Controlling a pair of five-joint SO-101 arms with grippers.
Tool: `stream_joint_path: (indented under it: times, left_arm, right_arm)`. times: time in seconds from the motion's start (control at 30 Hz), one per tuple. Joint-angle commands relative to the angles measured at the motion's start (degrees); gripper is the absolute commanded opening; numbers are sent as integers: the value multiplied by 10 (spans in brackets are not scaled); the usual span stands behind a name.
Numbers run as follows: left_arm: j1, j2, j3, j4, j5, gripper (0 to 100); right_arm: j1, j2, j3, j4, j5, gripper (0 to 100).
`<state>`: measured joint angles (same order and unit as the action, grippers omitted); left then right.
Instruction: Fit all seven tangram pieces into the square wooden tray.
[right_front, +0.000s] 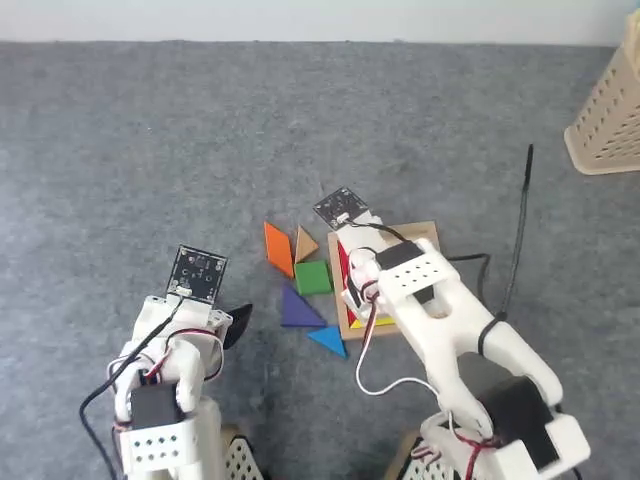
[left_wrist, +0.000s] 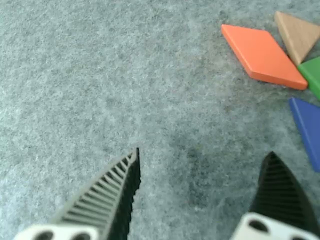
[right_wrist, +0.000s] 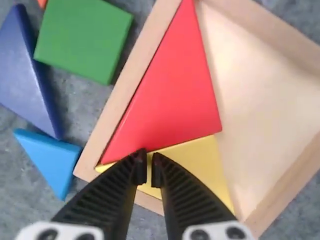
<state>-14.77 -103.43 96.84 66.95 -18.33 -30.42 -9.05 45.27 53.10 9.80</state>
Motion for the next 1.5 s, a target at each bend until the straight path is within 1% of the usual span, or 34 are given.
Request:
stream_joint_path:
  times: [0.0,0.17,0.27,0.37,0.47,0.53,0.6,0.67,0.8,0.9,0.97,1.1,1.3,1.47]
  left_arm:
    - [1,-9,-3,3,-4,353]
    - [1,-9,-3,3,-4,353]
    - [1,-9,-3,3,-4,353]
    - [1,-9,-3,3,-4,353]
    - [1,-9,-3,3,-4,353]
    - [1,-9,-3,3,-4,353]
    - [1,-9,-3,3,-4,353]
    - [1,-9,-3,3,-4,353]
    - [1,-9,-3,3,-4,353]
    - [1,-9,-3,3,-4,353]
    - [1,-9,-3,3,-4,353]
    - [1,-9,-3,3,-4,353]
    - [1,-9,-3,3,-4,353]
    - [0,-9,-3,3,-2,353]
  right_arm:
    - [-11,10,-6,-12,4,37]
    - [-15,-57,-29,12,3,39]
    - [-15,-114,-33,6,3,41]
    - [-23,-137,-67,27,-1,43]
    - [-50,-102,-134,54,-30,46]
    - [-73,-60,-179,46,-43,79]
    - [-93,-9,-222,23,-64,131]
    - [-108,45,-256,-11,-102,173]
    - [-115,144,-297,-97,-157,214]
    - [-115,189,-301,-153,-160,213]
    - [-123,201,-301,-171,-160,213]
    - [-142,204,-302,-179,-160,214]
    - [-146,208,-302,-180,-160,214]
    - [-167,214,-298,-179,-160,213]
